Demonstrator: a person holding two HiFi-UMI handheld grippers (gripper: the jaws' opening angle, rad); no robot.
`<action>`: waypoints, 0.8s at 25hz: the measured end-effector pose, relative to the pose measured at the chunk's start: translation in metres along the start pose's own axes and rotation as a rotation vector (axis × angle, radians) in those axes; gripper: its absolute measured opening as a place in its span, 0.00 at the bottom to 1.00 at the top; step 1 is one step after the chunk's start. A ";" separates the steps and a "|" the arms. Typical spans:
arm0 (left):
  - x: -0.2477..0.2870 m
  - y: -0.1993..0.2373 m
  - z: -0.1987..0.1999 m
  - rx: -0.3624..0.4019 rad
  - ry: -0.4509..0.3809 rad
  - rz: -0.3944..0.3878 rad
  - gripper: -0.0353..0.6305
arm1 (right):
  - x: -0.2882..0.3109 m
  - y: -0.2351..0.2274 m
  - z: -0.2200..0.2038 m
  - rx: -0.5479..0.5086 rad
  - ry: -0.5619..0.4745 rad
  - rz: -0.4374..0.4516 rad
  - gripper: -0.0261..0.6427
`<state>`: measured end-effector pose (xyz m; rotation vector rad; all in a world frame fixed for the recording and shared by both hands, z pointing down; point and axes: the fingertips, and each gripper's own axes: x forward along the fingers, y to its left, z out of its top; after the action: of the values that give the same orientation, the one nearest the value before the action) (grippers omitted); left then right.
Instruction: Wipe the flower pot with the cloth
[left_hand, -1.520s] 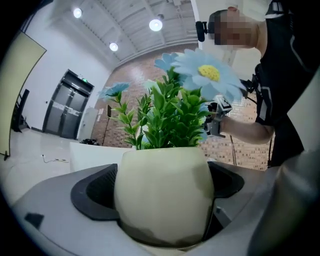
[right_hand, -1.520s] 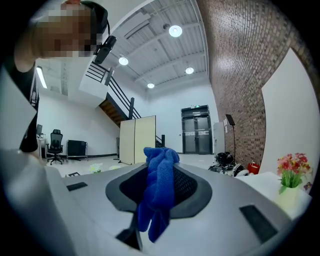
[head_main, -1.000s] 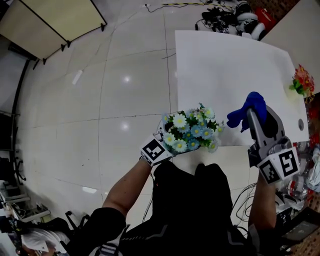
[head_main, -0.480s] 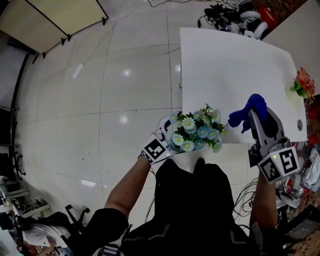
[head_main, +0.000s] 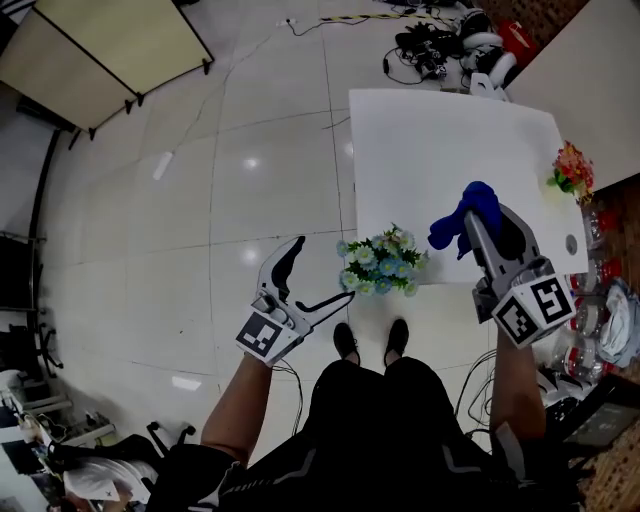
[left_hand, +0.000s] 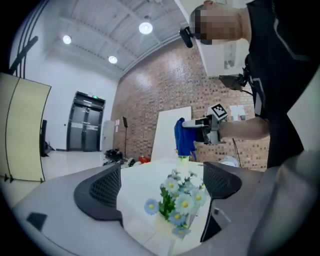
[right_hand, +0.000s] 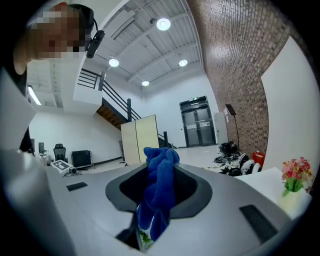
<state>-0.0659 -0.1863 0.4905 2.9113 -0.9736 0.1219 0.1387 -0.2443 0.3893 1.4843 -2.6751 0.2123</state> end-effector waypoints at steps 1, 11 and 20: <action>-0.001 -0.003 0.016 0.009 -0.002 0.011 0.84 | -0.002 0.003 0.006 -0.002 -0.010 0.011 0.19; -0.012 0.008 0.146 0.080 -0.102 0.263 0.11 | -0.008 0.047 0.052 -0.045 -0.075 0.112 0.19; -0.012 0.002 0.151 -0.023 -0.122 0.224 0.06 | -0.019 0.057 0.062 -0.059 -0.084 0.088 0.19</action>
<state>-0.0691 -0.1945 0.3390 2.8072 -1.3091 -0.0560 0.1008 -0.2085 0.3208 1.3900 -2.7892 0.0764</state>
